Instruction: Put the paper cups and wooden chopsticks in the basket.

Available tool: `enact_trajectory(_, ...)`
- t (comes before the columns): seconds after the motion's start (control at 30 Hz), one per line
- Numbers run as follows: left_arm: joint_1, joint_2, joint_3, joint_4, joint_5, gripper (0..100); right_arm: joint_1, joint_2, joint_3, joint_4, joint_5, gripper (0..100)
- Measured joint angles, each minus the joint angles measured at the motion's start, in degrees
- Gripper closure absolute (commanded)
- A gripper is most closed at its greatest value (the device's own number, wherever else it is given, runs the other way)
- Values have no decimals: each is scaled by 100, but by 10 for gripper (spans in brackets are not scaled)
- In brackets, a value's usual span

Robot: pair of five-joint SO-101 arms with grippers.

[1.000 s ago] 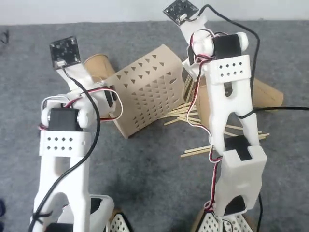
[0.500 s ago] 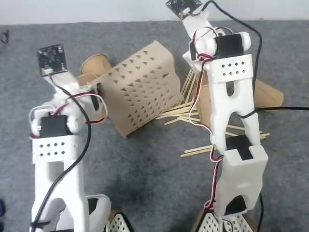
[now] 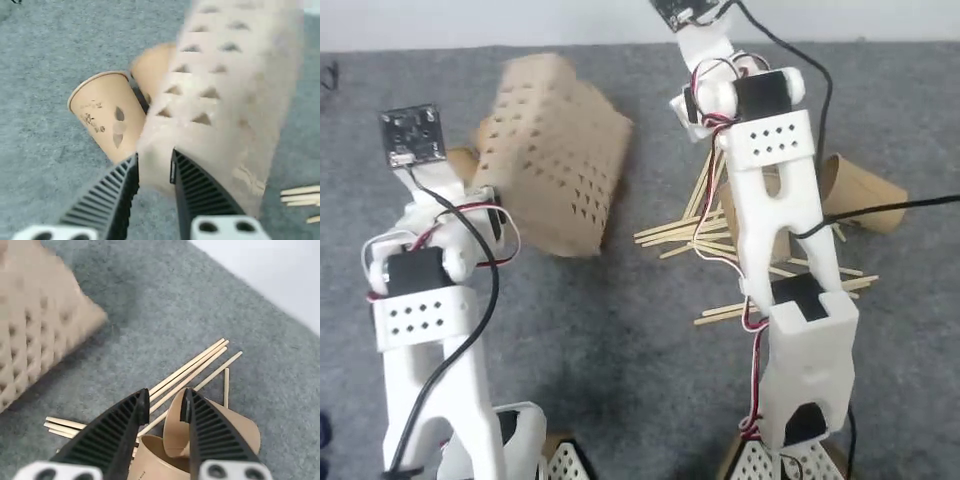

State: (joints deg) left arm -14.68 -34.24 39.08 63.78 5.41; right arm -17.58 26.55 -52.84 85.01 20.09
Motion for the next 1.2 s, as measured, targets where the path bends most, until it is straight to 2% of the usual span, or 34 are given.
enact_trajectory(0.27,-62,-18,325,0,-967,873,-9,0,0,0,-9,865)
enact_trajectory(0.5,-35,-18,527,9,-1222,874,0,0,0,0,-9,866)
enact_trajectory(0.63,809,202,1749,396,-1600,874,-9,0,0,0,-9,867)
enact_trajectory(0.77,1178,202,2215,448,-1952,874,26,0,0,18,-9,865)
enact_trajectory(1.03,985,202,2233,448,-2259,874,18,-62,0,185,-9,869)
enact_trajectory(1.2,431,202,1732,448,-2268,874,-123,-18,202,466,255,881)
